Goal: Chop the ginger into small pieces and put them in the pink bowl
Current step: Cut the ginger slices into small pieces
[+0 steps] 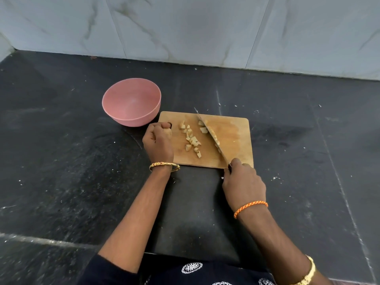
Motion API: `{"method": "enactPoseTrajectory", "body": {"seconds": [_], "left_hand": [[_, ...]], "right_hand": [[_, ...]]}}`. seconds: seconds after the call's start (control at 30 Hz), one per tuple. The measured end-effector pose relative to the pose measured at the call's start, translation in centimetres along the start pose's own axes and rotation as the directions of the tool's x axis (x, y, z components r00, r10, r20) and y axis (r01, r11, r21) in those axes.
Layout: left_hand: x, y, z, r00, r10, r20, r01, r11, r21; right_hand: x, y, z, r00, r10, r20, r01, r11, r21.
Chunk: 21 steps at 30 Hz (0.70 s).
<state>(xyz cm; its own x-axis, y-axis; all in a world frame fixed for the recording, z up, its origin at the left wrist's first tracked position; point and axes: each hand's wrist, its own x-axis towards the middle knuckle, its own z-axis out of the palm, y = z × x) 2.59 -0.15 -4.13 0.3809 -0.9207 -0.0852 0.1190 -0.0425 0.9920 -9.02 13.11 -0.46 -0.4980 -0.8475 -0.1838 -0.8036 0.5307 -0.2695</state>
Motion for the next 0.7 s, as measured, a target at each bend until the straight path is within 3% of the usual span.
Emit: {"method": "enactPoseTrajectory", "body": {"seconds": [0.1,0.23,0.33,0.43,0.5,0.7], "left_hand": [[-0.6,0.8,-0.2,0.999,-0.032,0.041,0.03,0.998,0.053],[-1.5,1.6,-0.5,0.974,-0.004,0.228,-0.073,0.941,0.331],[-2.4,2.1,-0.4,0.898,0.02,0.44,-0.277,0.802,0.529],[-3.3,3.0,1.0,0.817,-0.016,0.576,-0.456,0.593,0.663],[-3.1,3.2,2.0,0.805,-0.026,0.593,-0.505,0.493,0.708],[-0.5,2.8,3.2,0.792,0.056,0.607,-0.585,0.351,0.731]], "right_hand": [[-0.6,-1.1,0.5,1.0,-0.013,0.013,0.012,0.997,0.078],[-1.1,-1.8,1.0,1.0,-0.013,0.009,0.012,0.989,0.151],[-1.5,-1.9,1.2,1.0,-0.007,0.012,0.005,0.988,0.157],[-1.9,-1.9,1.0,1.0,-0.012,0.025,0.008,0.987,0.16],[-2.3,-1.7,0.9,0.999,-0.02,0.032,0.015,0.986,0.163],[-3.2,-0.8,0.4,0.999,-0.032,-0.018,0.035,0.986,0.162]]}}
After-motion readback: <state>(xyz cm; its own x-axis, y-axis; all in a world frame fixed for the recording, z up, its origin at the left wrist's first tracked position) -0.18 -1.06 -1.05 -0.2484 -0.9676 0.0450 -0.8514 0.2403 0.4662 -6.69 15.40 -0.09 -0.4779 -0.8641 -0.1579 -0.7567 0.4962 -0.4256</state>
